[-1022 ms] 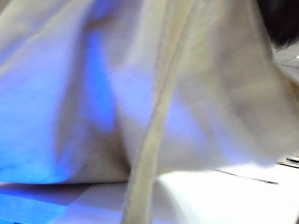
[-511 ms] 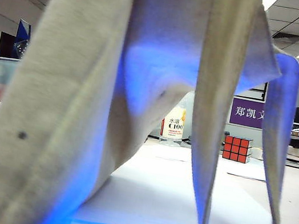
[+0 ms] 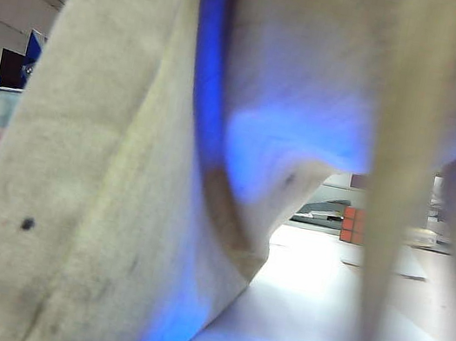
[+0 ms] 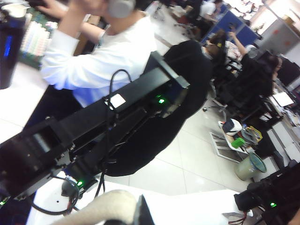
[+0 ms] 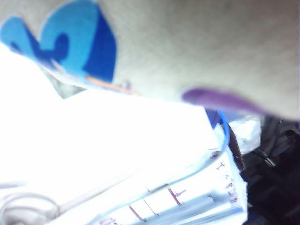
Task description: Take the glasses case out of the canvas bag and put it on the table.
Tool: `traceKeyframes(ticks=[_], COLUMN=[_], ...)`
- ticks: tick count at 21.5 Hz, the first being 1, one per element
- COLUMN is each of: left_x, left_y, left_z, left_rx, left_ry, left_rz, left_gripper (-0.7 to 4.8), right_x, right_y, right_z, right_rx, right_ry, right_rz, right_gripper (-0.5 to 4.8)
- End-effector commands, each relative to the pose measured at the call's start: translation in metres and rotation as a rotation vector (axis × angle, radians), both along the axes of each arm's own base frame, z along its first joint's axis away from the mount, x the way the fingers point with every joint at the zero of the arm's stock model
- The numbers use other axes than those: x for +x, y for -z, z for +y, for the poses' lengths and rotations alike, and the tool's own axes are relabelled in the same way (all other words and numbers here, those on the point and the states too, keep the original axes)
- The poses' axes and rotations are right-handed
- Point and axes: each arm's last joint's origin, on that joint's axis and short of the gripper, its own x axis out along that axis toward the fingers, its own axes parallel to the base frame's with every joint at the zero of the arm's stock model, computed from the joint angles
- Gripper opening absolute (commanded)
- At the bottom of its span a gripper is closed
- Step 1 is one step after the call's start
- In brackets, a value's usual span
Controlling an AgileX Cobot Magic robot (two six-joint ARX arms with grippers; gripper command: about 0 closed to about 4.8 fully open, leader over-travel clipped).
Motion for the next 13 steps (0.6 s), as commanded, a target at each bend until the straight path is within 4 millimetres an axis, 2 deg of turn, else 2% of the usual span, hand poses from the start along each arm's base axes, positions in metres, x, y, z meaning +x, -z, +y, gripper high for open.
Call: traceKeyframes(ticks=[1,4,9,11,13], left_x=[-0.005,0.003,0.033,0.043,0.047], left_y=[-0.013,-0.009,-0.006,-0.006,-0.003], left_z=[0.006,0.011,0.035,0.041,0.039], left_rx=[-0.097,-0.044,0.001,0.007,0.023], left_ry=[0.001,-0.165,-0.353,-0.406,-0.406], left_rz=[-0.126,-0.201,-0.218,-0.217,-0.204], left_gripper=[0.0,0.0,-0.01,-0.01,-0.01], right_x=[-0.01,-0.024,-0.052,-0.059,-0.065], right_y=[0.003,-0.007,-0.025,-0.038,-0.051], right_z=[0.004,-0.001,-0.033,-0.042,-0.048], right_rx=[-0.037,-0.043,-0.099,-0.045,0.042], right_ry=[-0.017,-0.028,-0.053,-0.051,-0.048], right_rz=[0.029,0.015,0.006,-0.048,-0.102], right_gripper=[-0.07,-0.07,-0.07,-0.07,-0.07])
